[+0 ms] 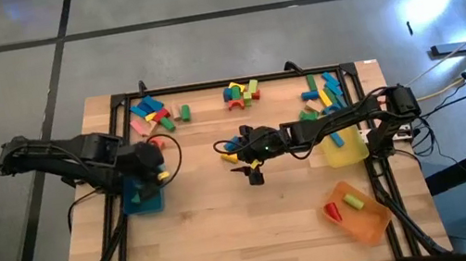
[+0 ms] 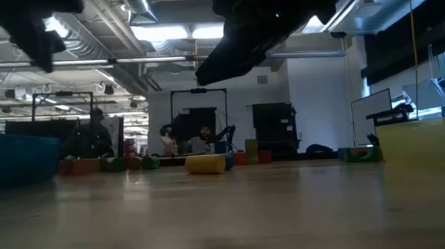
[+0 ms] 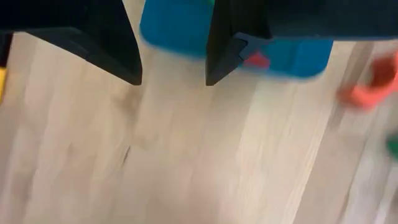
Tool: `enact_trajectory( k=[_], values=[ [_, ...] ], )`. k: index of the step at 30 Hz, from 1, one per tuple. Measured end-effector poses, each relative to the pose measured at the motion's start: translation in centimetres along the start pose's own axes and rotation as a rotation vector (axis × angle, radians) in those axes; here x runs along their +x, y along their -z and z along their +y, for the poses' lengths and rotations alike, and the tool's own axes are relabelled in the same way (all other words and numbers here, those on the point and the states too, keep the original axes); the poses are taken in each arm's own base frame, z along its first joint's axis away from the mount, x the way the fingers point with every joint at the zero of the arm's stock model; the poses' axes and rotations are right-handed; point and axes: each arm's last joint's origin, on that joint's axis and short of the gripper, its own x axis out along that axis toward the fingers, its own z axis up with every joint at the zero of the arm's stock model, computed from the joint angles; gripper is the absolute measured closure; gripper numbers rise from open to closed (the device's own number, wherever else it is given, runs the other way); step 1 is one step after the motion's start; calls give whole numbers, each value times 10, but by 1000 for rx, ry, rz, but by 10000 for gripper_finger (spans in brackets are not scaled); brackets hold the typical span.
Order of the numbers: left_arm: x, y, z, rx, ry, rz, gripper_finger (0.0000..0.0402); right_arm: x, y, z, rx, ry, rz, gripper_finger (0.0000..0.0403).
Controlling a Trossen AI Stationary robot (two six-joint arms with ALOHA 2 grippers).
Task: Sort blocks by size
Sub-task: Put the yellow cylindrical block into the orange bin
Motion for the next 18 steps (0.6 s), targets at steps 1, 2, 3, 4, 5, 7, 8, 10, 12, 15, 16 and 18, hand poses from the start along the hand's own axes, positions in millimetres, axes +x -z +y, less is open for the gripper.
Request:
enact_trajectory(
  k=[1,2,3,4,5,7,8,10,12,15,16,18],
  values=[
    [0,-2,-1,6,11,-22,240,0,0,0,0,0,1,150],
    [1,-4,-2,10,20,-42,240,0,0,0,0,0,1,150],
    [2,-5,-2,16,26,-57,240,0,0,0,0,0,1,150],
    [3,-6,-3,21,32,-70,240,0,0,0,0,0,1,150],
    [3,-7,-3,32,35,-79,240,0,0,0,0,-1,2,150],
    [5,-8,-4,56,44,-102,240,0,0,0,0,-1,2,150],
    [6,-9,-4,68,48,-114,240,0,0,0,0,-1,2,150],
    [8,-11,-5,93,54,-137,240,0,0,0,0,-1,3,150],
    [11,-13,-6,130,64,-177,240,0,0,0,0,-1,3,150],
    [18,-15,-8,182,75,-224,240,0,1,0,0,-1,5,150],
    [20,-15,-8,196,77,-236,240,0,0,0,0,-1,5,150],
    [24,-15,-8,216,80,-254,240,0,1,0,0,-1,6,150]
  ],
)
